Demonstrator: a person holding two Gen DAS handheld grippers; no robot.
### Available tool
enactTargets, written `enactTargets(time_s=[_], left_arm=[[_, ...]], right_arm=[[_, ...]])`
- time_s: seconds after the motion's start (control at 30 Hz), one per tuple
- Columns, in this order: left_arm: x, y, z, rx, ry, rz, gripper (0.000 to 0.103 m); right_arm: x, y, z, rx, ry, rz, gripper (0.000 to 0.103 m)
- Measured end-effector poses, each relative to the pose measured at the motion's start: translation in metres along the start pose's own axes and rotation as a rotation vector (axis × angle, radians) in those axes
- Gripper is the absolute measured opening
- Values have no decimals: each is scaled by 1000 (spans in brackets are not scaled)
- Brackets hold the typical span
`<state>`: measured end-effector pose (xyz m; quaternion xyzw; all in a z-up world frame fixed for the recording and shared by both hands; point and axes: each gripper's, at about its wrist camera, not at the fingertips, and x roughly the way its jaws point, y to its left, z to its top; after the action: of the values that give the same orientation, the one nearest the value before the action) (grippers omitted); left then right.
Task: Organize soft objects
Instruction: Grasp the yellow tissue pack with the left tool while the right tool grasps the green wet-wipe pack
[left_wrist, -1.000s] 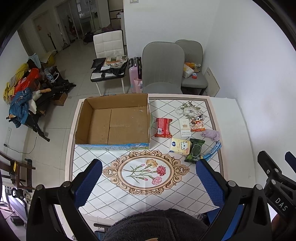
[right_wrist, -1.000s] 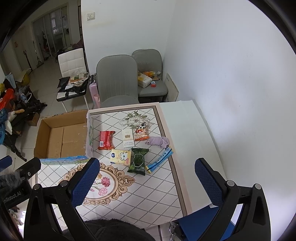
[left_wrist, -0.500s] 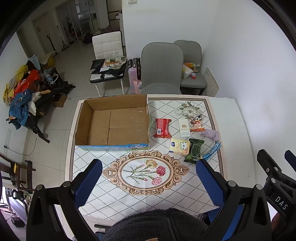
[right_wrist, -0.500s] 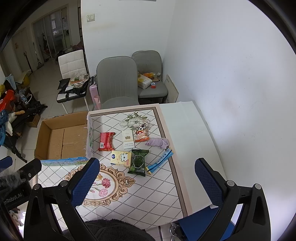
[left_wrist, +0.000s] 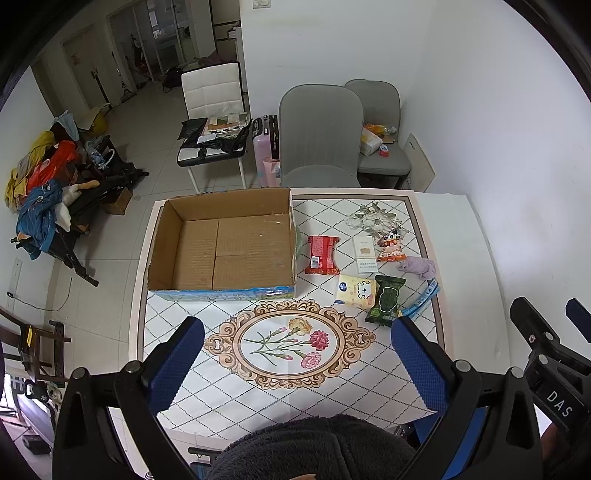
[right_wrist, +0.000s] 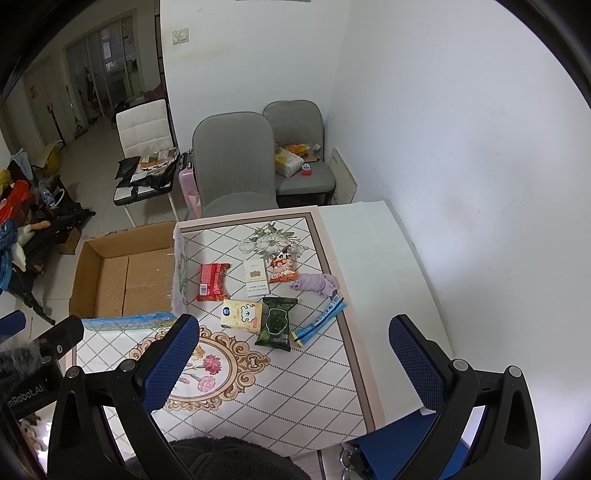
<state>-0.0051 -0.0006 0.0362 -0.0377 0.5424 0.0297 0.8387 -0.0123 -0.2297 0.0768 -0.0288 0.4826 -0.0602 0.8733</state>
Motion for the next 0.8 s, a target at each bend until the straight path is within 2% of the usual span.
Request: enactTargets(time_s=[0.13, 0.23, 0.3, 0.4, 0.5, 0.6, 0.73, 0.8], left_arm=[[10, -8, 0, 3, 17, -16, 103], [39, -18, 6, 13, 30, -3, 103], [68, -27, 12, 25, 64, 13, 103], [131, -43, 21, 38, 163, 10, 103], [184, -56, 25, 46, 244, 10, 103], [232, -72, 28, 75, 317, 36, 103], [274, -89, 35, 115, 362, 88, 103], [293, -97, 41, 143, 385, 118, 103]], right_arm=[[13, -6, 1, 21, 21, 15, 103], [52, -24, 3, 79, 104, 53, 103], [93, -41, -1, 138, 194, 76, 103], [168, -64, -12, 233, 328, 119, 103], [238, -69, -27, 256, 426, 139, 103], [311, -56, -41, 252, 512, 161, 103], [396, -30, -56, 228, 616, 185, 93], [424, -17, -63, 218, 652, 193, 88]])
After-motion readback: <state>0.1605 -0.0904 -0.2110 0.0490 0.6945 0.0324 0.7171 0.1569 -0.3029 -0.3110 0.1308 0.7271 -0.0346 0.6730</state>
